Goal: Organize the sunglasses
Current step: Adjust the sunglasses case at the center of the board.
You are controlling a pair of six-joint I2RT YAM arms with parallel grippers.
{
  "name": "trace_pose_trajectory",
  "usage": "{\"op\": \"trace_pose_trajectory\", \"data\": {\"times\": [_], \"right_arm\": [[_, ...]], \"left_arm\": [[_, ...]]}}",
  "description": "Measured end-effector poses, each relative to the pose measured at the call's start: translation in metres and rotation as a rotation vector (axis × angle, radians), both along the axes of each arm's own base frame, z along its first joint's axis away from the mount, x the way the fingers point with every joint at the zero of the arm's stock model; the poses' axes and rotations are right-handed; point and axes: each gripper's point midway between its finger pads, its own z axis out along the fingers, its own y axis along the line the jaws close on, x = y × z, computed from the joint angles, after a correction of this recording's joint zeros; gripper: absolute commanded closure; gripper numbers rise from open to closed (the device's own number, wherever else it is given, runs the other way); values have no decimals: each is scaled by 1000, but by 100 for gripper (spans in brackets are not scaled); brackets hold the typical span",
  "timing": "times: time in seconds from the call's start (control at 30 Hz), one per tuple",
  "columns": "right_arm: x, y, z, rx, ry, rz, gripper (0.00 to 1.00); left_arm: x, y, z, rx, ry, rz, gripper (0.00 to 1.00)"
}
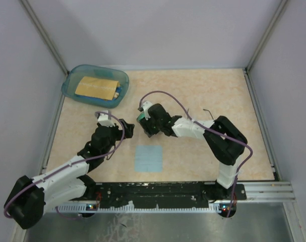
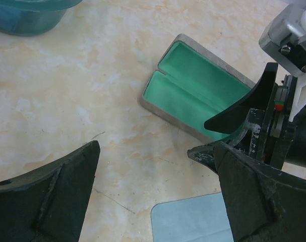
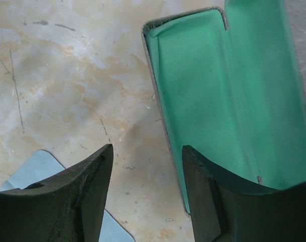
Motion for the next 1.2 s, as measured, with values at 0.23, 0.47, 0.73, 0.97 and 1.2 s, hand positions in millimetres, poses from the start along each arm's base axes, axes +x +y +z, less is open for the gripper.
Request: {"op": "trace_pose_trajectory", "data": {"times": [0.23, 0.47, 0.73, 0.97, 1.2], "right_arm": [[-5, -6, -10, -10, 16, -12, 47], [-4, -9, -13, -17, 6, -27, 55], [-6, -24, -22, -58, 1, -69, 65], [-4, -34, -18, -75, -26, -100, 75], [-3, -43, -12, -95, -49, -129, 65]], "left_arm": [[0, 0, 0, 1, 1, 0, 0], [0, 0, 0, 0, 0, 0, 0], [0, 0, 0, 0, 0, 0, 0], [0, 0, 0, 0, 0, 0, 0], [0, 0, 0, -1, -1, 0, 0]]}}
